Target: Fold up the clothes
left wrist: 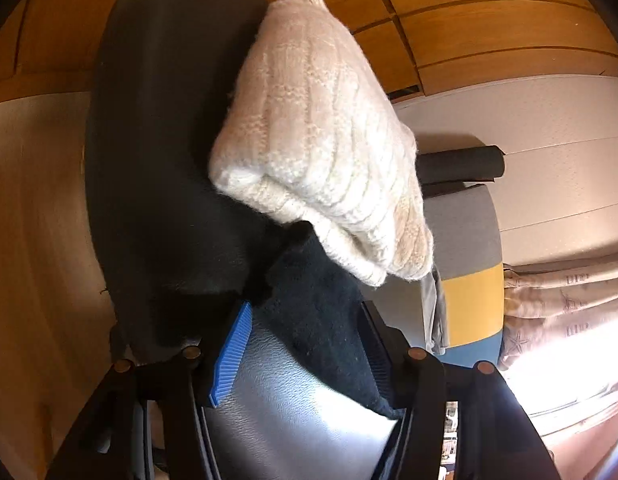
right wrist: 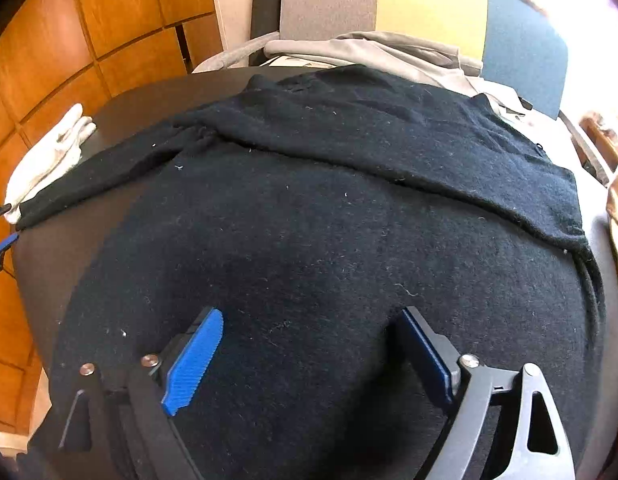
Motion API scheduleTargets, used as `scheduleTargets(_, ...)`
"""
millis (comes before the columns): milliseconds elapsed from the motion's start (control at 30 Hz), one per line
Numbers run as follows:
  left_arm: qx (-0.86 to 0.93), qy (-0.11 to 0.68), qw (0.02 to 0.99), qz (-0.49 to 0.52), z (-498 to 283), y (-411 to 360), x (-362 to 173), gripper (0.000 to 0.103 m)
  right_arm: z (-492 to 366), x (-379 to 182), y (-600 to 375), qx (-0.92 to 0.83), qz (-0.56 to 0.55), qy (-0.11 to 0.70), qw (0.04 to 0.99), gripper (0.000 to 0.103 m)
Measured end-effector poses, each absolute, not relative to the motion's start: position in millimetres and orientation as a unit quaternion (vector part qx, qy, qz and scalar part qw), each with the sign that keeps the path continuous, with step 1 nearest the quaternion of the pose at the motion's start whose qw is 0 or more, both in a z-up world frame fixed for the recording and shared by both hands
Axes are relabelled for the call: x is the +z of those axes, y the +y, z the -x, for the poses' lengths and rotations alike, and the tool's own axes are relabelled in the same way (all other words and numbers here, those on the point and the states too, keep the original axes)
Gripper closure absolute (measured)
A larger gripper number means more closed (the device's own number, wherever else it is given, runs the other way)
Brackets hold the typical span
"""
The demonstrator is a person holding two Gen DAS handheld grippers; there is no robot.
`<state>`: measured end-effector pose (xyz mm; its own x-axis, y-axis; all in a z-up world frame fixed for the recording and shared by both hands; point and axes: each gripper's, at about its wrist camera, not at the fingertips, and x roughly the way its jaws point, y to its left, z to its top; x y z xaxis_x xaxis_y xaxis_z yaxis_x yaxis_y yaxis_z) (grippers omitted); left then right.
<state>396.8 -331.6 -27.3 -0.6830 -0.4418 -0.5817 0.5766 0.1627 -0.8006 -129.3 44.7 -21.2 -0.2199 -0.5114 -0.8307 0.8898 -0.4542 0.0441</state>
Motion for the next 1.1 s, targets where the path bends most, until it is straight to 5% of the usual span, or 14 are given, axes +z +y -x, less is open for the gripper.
scheduleTargets(167, -0.623, 0.657, 0.421, -0.052, -381.7, -333.9, -23.5, 0.050, 122.6, -20.9, 42.6, -0.747, -0.407, 0.232, 0.472, 0.002)
scheduleTargets(233, -0.613, 0.661, 0.429, -0.054, -373.4, -336.5, -25.5, 0.065, 121.6, -22.2, 41.5, -0.748, -0.404, 0.233, 0.473, 0.000)
scheduleTargets(267, -0.606, 0.666, 0.432, -0.055, -369.5, -338.3, -28.3, 0.088, 121.1, -22.4, 41.8, -0.748, -0.403, 0.233, 0.473, 0.000)
scheduleTargets(300, -0.597, 0.675, 0.431, -0.049, -367.9, -339.3, -33.3, 0.100, 121.1, -22.4, 42.4, -0.748, -0.402, 0.232, 0.474, 0.000)
scheduleTargets(700, -0.625, 0.644, 0.440, -0.028, -346.7, -339.3, -5.7, 0.099, 123.1, -18.0, 42.6, -0.745, -0.409, 0.225, 0.477, 0.000)
scheduleTargets(833, -0.658, 0.624, 0.421, -0.010, -336.4, -338.9, 24.6, 0.099, 138.6, 9.6, 29.6, -0.761, -0.387, 0.210, 0.477, 0.007)
scheduleTargets(1100, -0.699, 0.606, 0.381, -0.001, -304.0, -356.4, 71.6, 0.099, 218.7, -2.7, -20.7, -0.806, -0.400, 0.213, 0.382, 0.007)
